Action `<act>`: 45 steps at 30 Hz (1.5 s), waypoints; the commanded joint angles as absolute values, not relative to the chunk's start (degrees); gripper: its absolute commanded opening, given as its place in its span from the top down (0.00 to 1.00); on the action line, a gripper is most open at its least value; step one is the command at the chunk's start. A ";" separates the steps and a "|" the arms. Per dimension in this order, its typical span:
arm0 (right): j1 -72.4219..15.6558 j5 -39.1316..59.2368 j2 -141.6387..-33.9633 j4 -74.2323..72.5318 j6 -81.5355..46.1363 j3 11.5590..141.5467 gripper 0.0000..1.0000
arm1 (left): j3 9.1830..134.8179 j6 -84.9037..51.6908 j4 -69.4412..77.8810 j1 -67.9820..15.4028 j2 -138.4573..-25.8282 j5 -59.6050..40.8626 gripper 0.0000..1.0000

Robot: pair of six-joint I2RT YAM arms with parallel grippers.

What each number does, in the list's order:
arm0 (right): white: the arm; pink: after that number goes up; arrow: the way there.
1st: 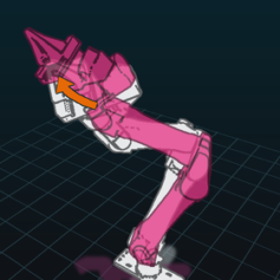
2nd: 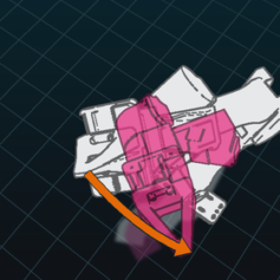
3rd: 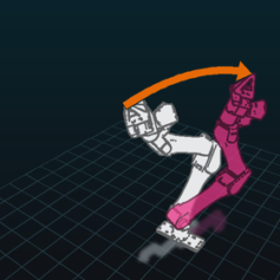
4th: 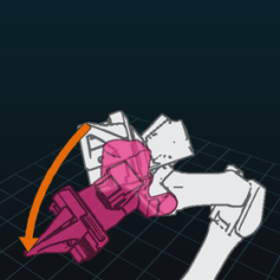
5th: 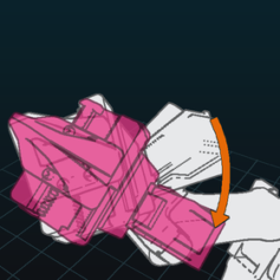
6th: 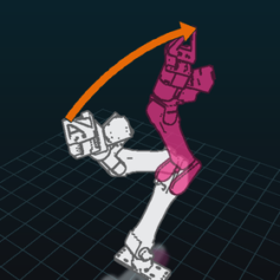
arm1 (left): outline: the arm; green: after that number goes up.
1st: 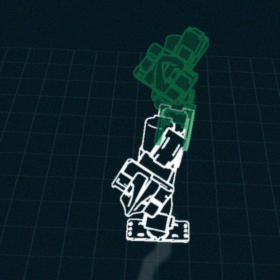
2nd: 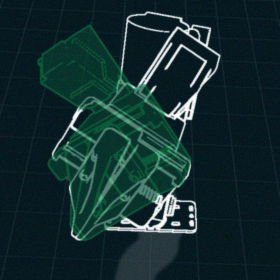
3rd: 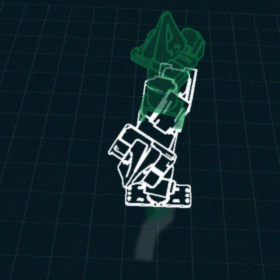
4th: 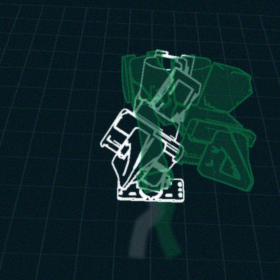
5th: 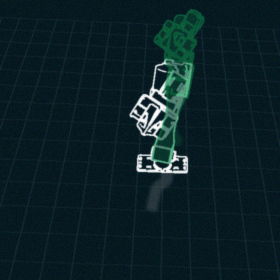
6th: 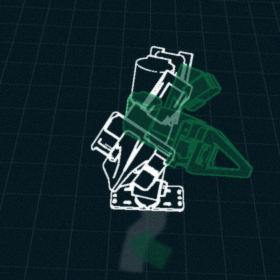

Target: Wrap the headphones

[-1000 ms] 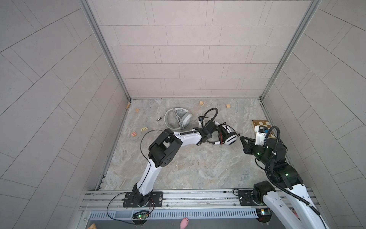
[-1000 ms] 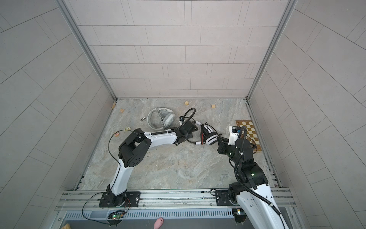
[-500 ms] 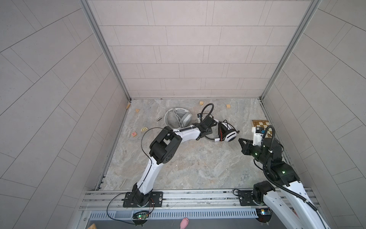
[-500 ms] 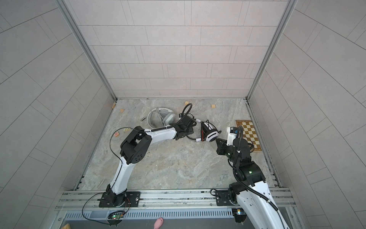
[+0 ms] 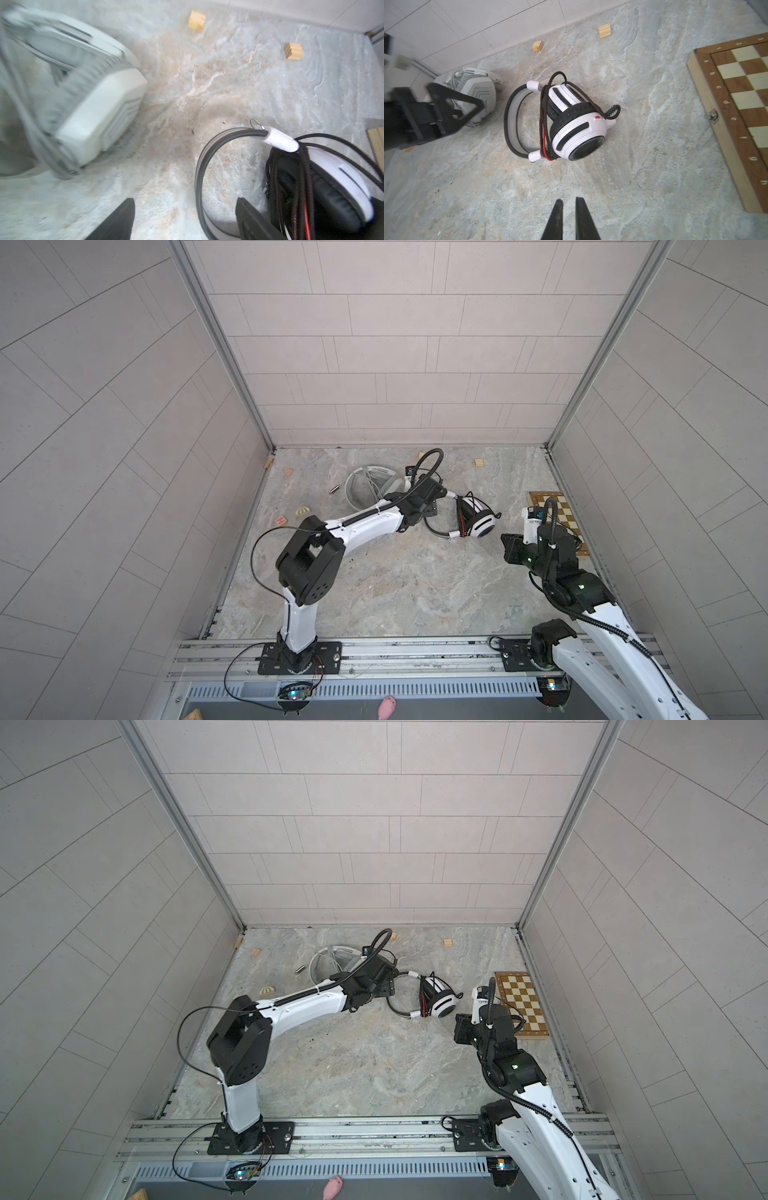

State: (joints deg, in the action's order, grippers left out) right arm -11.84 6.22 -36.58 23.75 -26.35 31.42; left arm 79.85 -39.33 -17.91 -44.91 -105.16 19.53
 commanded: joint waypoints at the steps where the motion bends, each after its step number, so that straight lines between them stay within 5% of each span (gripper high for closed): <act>1: -11.65 -1.77 -36.73 23.40 -23.13 34.82 0.85 | 72.33 -34.80 -17.08 -45.09 -97.45 27.44 0.18; 12: -9.50 -15.81 -47.06 21.07 -17.94 42.05 0.82 | 44.42 -27.15 -8.76 -33.39 -64.10 38.64 0.00; 21: -5.63 -27.92 -57.78 4.78 -15.44 37.59 0.69 | 27.81 -29.57 -4.25 -20.97 -48.45 50.92 0.00; 30: -5.31 -28.82 -68.15 -34.68 -5.98 21.25 0.58 | 23.61 -20.15 15.37 -14.59 -60.08 56.22 0.00; 37: -5.36 -27.53 -77.41 -50.35 -4.31 17.33 0.55 | 14.29 -10.31 48.18 -10.06 -71.95 48.74 0.00; 45: -5.43 -20.89 -88.18 -68.66 -2.15 12.75 0.55 | 13.03 -2.61 69.87 -8.75 -87.37 40.72 0.00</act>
State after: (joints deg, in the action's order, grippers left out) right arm -5.54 -24.53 -86.91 -59.18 -4.25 13.37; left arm 13.78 -7.42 54.85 -9.23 -84.01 44.45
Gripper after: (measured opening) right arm 0.453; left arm 0.998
